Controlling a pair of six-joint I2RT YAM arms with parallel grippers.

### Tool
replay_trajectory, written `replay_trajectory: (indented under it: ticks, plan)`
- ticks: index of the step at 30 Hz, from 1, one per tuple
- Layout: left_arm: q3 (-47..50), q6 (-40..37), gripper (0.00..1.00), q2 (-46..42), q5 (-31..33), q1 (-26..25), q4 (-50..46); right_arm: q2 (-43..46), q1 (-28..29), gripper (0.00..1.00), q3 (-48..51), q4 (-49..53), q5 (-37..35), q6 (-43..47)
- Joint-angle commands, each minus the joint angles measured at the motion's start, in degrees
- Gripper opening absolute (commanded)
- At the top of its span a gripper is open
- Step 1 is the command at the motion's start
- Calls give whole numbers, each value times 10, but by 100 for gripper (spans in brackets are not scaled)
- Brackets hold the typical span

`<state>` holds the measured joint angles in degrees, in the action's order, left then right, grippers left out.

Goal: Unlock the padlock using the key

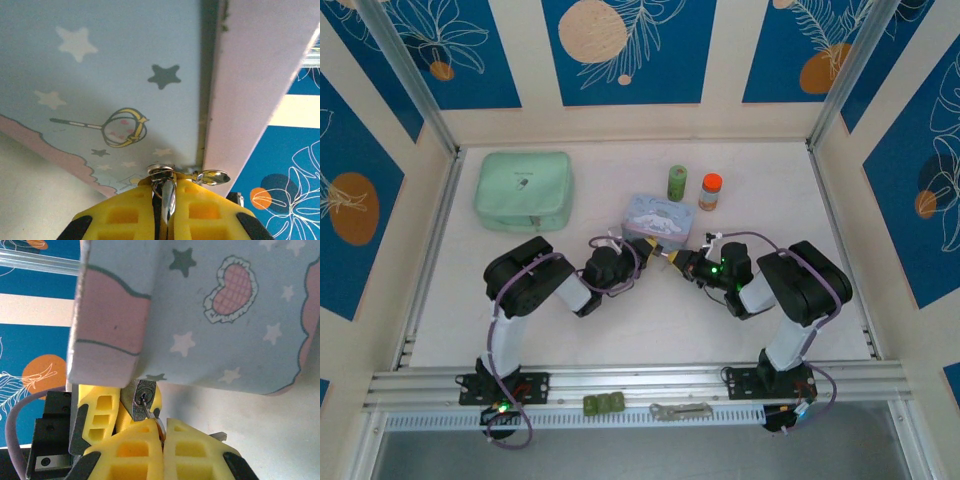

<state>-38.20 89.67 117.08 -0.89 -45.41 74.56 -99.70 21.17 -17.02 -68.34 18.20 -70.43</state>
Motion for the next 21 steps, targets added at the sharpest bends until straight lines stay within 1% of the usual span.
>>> replay_trajectory:
  ticks: [1, 4, 6, 8, 10, 13, 16, 21]
  plan:
    - [-12, 11, 0, -19, -60, -25, 61, 7, 17, 0, -14, -17, 19, 31]
    - [-16, 12, 0, -24, -68, -25, 61, 31, 19, 0, -33, 56, 33, 92]
    - [-16, 14, 0, -28, -73, -25, 61, 54, 21, 0, -46, 126, 26, 138]
    - [-15, 14, 0, -32, -75, -26, 61, 72, 17, 0, -47, 156, 18, 156]
    - [-13, 14, 0, -36, -74, -25, 60, 77, 7, 0, -44, 149, 27, 144]
    - [-17, 14, 0, -36, -76, -26, 60, 67, -8, 0, -50, 147, 54, 78]
    - [-21, 15, 0, -38, -79, -26, 61, 52, -10, 0, -50, 113, 80, 20]
    - [-22, 29, 0, -44, -78, -26, 61, 26, -16, 0, -50, 77, 96, -20]
